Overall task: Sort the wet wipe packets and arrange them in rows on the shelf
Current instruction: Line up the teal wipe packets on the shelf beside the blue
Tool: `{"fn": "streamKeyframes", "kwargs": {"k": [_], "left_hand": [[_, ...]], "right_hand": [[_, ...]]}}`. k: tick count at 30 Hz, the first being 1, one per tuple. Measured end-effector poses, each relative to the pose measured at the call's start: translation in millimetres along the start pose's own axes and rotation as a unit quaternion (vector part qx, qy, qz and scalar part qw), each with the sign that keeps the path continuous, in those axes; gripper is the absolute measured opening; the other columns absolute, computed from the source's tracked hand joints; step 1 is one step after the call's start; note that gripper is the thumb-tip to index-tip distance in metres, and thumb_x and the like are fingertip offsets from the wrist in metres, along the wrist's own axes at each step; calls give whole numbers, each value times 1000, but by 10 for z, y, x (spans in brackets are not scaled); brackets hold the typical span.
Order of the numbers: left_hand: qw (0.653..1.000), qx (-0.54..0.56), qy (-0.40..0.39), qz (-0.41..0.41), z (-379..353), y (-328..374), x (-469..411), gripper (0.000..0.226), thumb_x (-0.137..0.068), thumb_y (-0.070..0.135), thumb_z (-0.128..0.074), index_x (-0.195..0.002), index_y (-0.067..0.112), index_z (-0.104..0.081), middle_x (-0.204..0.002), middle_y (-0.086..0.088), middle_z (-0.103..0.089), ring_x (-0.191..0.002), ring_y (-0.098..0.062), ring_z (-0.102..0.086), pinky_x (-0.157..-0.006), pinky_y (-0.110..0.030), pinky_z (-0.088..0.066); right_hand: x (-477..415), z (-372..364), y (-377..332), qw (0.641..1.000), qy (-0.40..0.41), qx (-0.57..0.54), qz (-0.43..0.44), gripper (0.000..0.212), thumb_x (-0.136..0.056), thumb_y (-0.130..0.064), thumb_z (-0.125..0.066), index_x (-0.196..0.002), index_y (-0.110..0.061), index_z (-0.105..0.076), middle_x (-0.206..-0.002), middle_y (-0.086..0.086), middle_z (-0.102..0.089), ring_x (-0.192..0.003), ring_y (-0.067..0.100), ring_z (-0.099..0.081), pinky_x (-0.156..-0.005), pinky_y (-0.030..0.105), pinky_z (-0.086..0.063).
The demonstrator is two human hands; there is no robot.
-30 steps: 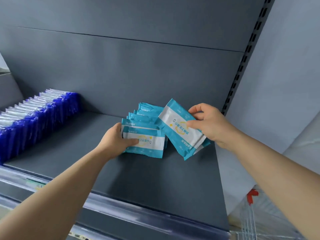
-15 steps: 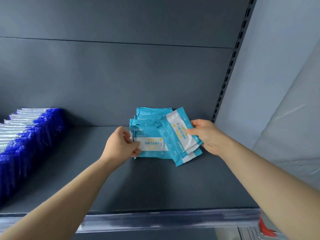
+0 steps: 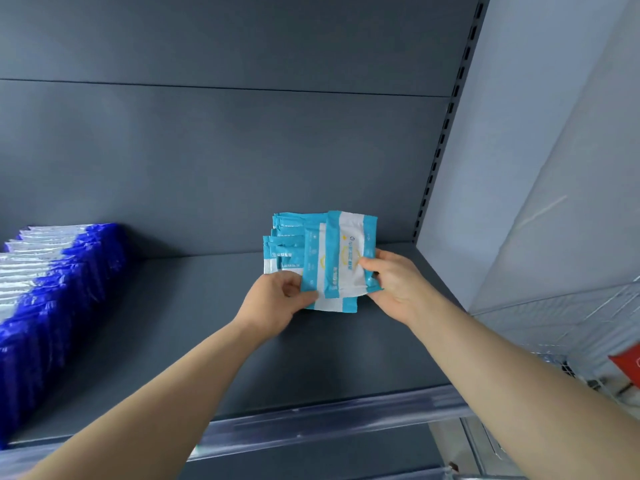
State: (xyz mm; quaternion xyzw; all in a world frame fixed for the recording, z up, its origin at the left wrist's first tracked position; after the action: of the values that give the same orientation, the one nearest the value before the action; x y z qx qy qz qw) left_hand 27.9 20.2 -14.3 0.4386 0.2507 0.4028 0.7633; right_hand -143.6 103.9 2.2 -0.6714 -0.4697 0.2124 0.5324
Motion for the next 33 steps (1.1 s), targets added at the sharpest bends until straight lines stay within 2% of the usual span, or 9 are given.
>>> {"fn": "streamKeyframes", "kwargs": {"k": [3,5,8,14,20,24,28,31,33], "left_hand": [[999,27,-29,10,40,-31,-22,20,-83,25,-73,-87,6,-67,-85,5,-74,-73,-9,-64,-73,-26,-51],[998,37,-58,10,83,-19,-26,18,-85,33,-69,-90,16,-68,-84,12,-73,-72,-2,-63,-70,-19,-47],[994,101,-42,16,174,13,-98,17,-92,32,-60,-105,21,-65,-87,6,-74,-72,-7,-66,-69,-18,-47],[983,175,-29,47,162,-14,-141,30,-84,21,-71,-110,12,-57,-89,-8,-74,-63,-12,-67,-61,-21,-54],[986,160,-21,41,159,-17,-165,27,-78,15,-77,-99,11,-59,-79,-5,-62,-57,-10,-63,-61,-20,-55],[997,75,5,10,182,-48,-150,16,-79,9,-76,-84,4,-61,-75,-5,-60,-58,-13,-61,-56,-18,-54],[996,80,43,15,249,-158,-148,16,-82,7,-72,-81,-1,-58,-86,-10,-64,-60,-19,-68,-60,-28,-59],[992,104,72,29,275,-205,-131,15,-84,4,-69,-82,2,-55,-89,-15,-64,-59,-22,-70,-57,-25,-58],[986,147,70,42,250,-212,-105,14,-86,1,-65,-91,5,-52,-90,-14,-63,-60,-22,-70,-56,-22,-57]], "right_hand": [[-7,66,-28,999,13,49,1,20,-94,3,-50,-107,-5,-63,-105,12,-72,-93,27,-71,-72,39,-57],[-30,91,-55,996,21,82,3,20,-93,1,-52,-110,-6,-61,-105,11,-71,-93,26,-70,-73,39,-57],[-84,80,-199,978,22,207,37,22,-91,1,-55,-111,-8,-59,-105,10,-69,-89,23,-68,-71,34,-55],[-142,-28,-419,939,-57,339,22,19,-91,1,-56,-98,-16,-58,-98,5,-69,-85,18,-67,-72,29,-55],[-157,-96,-416,914,-116,389,16,20,-90,1,-58,-103,-14,-59,-101,7,-69,-88,19,-67,-79,33,-55],[-132,-80,-421,926,-90,364,37,20,-89,1,-58,-104,-12,-63,-101,6,-72,-89,20,-69,-80,33,-56],[-140,132,-506,956,29,287,60,25,-87,-3,-60,-109,-11,-67,-101,7,-73,-90,23,-69,-87,41,-55],[-72,207,-484,971,49,231,28,32,-87,3,-59,-118,-4,-59,-102,9,-70,-86,21,-69,-76,40,-58],[-2,203,-414,981,40,190,17,51,-84,12,-59,-128,-9,-45,-111,11,-67,-89,24,-69,-64,39,-59]]}}
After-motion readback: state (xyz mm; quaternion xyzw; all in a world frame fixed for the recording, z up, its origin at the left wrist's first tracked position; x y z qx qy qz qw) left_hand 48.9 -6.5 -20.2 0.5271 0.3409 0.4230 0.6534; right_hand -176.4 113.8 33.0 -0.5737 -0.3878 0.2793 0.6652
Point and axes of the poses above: each hand's wrist, its own x-axis away from the middle knuckle, its own z-axis out of the back of the hand, y = z × x, the point moved 4 cm from there along -x, towards the middle knuckle
